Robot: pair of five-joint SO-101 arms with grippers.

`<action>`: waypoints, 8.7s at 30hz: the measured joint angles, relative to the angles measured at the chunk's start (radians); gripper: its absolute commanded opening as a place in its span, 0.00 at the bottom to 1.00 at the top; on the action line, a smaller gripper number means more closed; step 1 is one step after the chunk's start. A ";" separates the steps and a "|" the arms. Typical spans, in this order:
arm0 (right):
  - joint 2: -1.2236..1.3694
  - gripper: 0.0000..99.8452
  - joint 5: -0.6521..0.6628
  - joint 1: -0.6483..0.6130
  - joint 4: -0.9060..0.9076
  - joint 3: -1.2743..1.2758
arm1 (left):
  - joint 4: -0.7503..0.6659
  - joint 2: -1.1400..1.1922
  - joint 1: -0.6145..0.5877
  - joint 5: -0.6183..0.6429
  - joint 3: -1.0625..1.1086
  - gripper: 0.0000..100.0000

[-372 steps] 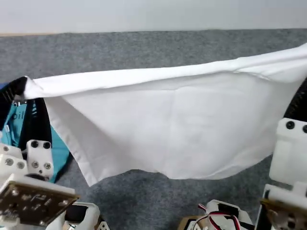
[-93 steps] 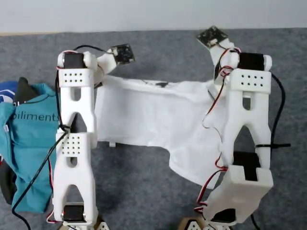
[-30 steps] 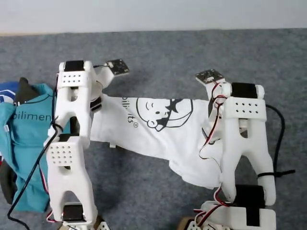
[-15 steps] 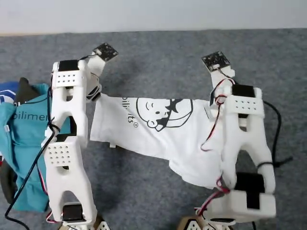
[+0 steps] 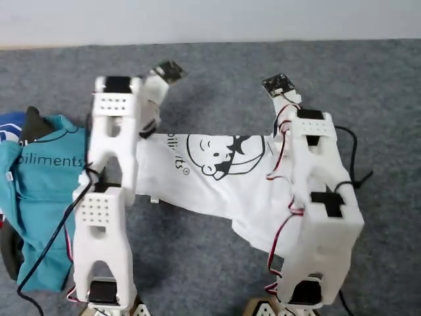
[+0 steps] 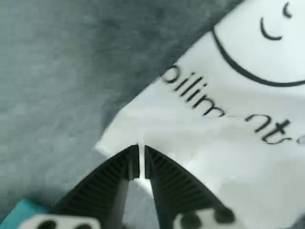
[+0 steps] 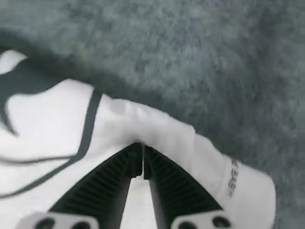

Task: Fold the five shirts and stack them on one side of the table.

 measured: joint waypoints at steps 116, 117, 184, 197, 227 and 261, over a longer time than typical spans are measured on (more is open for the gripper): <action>0.454 0.01 -0.106 0.061 0.778 -0.744 | 0.100 0.404 -0.183 0.245 -0.591 0.06; 0.454 0.01 -0.106 0.061 0.779 -0.747 | 0.100 0.399 -0.187 0.244 -0.591 0.06; 0.284 0.01 -0.106 -0.078 0.784 -0.669 | -0.126 -0.068 0.060 0.322 0.107 0.05; 0.361 0.01 -0.106 -0.026 0.784 -0.609 | -0.043 0.262 0.049 0.328 -0.305 0.05; 0.118 0.01 -0.087 -0.081 0.680 -0.609 | 0.103 -0.117 0.221 0.328 -0.181 0.02; 0.350 0.01 -0.087 0.037 0.333 -0.609 | 0.037 -0.482 0.252 0.270 0.671 0.01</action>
